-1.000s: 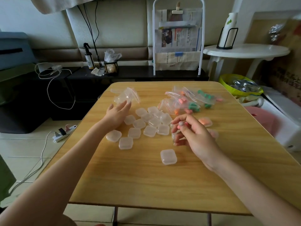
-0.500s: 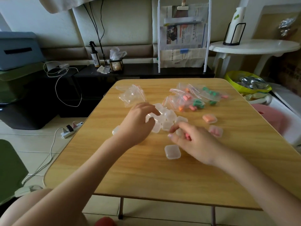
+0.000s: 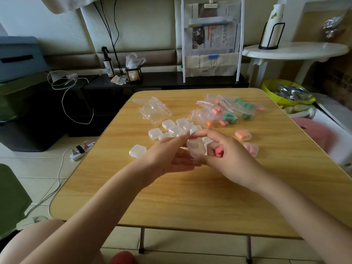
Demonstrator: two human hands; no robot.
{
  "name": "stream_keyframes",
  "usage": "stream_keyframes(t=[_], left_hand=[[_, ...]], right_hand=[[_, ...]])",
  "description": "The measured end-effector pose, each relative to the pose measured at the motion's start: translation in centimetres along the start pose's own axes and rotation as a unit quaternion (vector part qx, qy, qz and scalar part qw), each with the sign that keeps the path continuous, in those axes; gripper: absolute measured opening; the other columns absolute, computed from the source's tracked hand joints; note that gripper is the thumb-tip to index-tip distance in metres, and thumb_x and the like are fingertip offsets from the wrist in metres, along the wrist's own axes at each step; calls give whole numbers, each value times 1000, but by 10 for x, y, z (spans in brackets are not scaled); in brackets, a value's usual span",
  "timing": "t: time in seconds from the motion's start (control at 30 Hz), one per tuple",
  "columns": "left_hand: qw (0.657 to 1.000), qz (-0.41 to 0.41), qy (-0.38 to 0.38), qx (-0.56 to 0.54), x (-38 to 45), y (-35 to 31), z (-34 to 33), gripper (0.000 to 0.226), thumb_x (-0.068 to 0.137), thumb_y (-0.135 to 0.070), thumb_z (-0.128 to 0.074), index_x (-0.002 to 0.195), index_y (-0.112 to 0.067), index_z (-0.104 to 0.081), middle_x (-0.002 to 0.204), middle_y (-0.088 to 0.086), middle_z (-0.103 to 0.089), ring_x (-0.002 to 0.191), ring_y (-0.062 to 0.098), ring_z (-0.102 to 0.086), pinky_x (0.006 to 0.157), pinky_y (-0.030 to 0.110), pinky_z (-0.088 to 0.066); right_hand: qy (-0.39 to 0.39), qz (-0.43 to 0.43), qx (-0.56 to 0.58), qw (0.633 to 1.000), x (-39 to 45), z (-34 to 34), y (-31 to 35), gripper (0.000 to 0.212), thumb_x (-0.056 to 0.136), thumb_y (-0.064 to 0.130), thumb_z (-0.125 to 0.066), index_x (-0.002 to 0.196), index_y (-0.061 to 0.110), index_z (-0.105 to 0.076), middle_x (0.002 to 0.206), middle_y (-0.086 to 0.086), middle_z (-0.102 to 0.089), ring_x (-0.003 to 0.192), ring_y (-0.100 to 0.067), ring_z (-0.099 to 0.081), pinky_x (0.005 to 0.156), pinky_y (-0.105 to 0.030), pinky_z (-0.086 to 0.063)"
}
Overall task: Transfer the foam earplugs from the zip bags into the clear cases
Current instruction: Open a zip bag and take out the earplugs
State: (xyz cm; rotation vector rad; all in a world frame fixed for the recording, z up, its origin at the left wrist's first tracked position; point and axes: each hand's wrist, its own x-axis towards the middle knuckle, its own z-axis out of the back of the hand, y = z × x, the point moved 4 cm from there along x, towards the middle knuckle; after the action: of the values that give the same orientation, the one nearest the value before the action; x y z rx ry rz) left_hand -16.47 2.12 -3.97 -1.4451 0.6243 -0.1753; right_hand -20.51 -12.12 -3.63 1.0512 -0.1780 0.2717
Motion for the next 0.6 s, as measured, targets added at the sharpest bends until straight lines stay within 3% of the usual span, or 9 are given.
stream_keyframes(t=[0.07,0.17,0.4,0.6], left_hand=[[993,27,72,-94,-3,-1,-3,36,96,-29,-47,109,1,-63,99,21,-70,86,27,-70,78,35,-59],[984,19,118,-136,-4,-3,-3,35,82,-28,-56,103,-2,-64,98,19,-70,85,25,-71,76,30,-59],[969,32,110,-221,3,5,-10,47,68,-41,-60,98,-5,-65,88,11,-71,73,12,-68,75,21,-57],[968,13,108,-225,8,12,-17,66,70,-46,-54,117,1,-57,95,11,-68,74,9,-68,78,19,-55]], right_hand=[[-1,13,22,1000,0,0,2,41,83,16,-72,111,42,-58,55,4,-37,50,-4,-34,50,-16,-30],[-10,31,42,999,-1,0,4,41,84,14,-71,112,41,-58,54,4,-36,51,-6,-33,52,-17,-31],[-73,80,20,994,-3,1,11,41,80,9,-74,112,31,-59,53,4,-36,51,-8,-32,54,-17,-30],[-70,74,4,995,-4,0,6,35,80,8,-73,106,24,-56,53,7,-36,51,-6,-32,55,-16,-31]])
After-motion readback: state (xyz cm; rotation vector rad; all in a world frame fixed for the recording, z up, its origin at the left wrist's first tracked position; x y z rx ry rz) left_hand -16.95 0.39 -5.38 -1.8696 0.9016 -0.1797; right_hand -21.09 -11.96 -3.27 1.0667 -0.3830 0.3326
